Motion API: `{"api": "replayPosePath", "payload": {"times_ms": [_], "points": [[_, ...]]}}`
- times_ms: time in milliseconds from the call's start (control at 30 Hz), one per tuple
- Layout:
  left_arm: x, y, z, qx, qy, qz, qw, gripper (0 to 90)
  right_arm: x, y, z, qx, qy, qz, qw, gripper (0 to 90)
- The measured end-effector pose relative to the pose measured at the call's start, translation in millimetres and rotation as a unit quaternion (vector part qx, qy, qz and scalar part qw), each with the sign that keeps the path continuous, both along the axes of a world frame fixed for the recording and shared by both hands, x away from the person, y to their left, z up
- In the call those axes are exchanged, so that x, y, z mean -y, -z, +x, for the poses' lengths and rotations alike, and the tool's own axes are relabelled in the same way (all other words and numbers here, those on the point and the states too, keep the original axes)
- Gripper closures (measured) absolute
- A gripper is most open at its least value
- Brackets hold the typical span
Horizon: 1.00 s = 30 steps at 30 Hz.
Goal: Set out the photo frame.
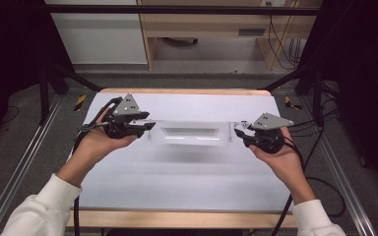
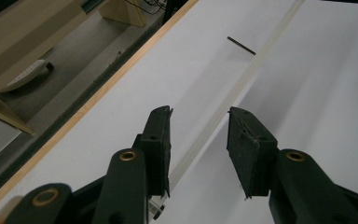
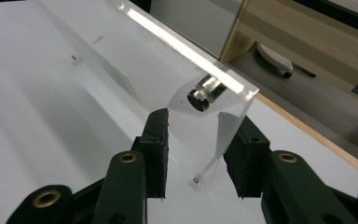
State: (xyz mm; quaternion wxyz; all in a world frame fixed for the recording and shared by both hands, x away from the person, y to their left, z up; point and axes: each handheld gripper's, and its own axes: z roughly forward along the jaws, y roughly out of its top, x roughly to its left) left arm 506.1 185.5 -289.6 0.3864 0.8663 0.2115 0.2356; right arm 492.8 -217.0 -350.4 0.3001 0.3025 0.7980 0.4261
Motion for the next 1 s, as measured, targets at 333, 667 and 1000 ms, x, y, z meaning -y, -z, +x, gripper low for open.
{"api": "replayPosePath", "payload": {"times_ms": [333,667,1000], "points": [[-5.9,-12.5,-15.7,0.049,-0.035,-0.105,0.9926,29.7,0.2,-2.7,4.4,-0.006,0.002,0.001,1.0000,62.8],[-30.6,-16.6,-27.0,0.049,-0.076,-0.164,0.9822,15.1,0.0,-4.8,10.4,-0.009,0.008,0.008,0.9999,62.6],[-43.7,-5.4,-30.4,0.047,-0.088,-0.155,0.9828,13.7,0.1,-6.5,14.1,-0.011,0.009,0.008,0.9999,62.6]]}}
